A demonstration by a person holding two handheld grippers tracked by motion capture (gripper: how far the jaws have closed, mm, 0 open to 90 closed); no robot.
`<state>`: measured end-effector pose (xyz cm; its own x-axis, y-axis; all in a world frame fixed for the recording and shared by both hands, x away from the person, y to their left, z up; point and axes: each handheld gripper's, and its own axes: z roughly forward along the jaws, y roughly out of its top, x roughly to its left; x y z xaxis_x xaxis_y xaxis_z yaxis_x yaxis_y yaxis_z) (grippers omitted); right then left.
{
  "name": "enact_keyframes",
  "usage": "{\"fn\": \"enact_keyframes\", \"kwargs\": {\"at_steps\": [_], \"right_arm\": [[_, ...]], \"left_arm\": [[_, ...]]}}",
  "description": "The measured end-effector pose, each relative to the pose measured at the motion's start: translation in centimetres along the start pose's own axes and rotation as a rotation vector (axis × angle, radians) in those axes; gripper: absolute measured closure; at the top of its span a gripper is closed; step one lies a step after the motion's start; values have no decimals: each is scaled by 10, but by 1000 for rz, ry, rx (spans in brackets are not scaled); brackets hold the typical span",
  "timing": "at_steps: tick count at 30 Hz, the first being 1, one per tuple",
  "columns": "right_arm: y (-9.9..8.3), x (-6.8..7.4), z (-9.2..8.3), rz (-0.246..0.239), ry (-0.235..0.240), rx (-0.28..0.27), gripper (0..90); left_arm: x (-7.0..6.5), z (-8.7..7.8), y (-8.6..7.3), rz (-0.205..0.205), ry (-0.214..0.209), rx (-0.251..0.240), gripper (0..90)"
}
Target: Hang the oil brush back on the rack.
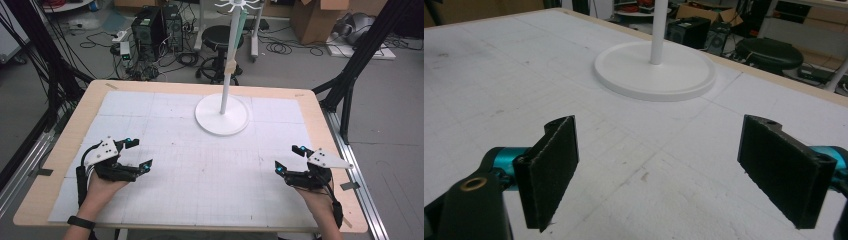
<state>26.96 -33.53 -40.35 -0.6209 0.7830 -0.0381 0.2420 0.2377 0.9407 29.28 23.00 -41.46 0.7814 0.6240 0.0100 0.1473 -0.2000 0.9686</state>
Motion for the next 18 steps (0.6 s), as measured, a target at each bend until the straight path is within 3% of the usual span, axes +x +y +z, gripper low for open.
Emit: {"fn": "enact_keyframes", "kwargs": {"at_steps": [7, 18], "right_arm": [[-15, -6, 0, 20, -40, 14, 161], [-20, -6, 0, 19, -51, 17, 161]], "left_arm": [[1, 0, -1, -3, 13, 6, 140], [1, 1, 0, -3, 16, 0, 139]]}}
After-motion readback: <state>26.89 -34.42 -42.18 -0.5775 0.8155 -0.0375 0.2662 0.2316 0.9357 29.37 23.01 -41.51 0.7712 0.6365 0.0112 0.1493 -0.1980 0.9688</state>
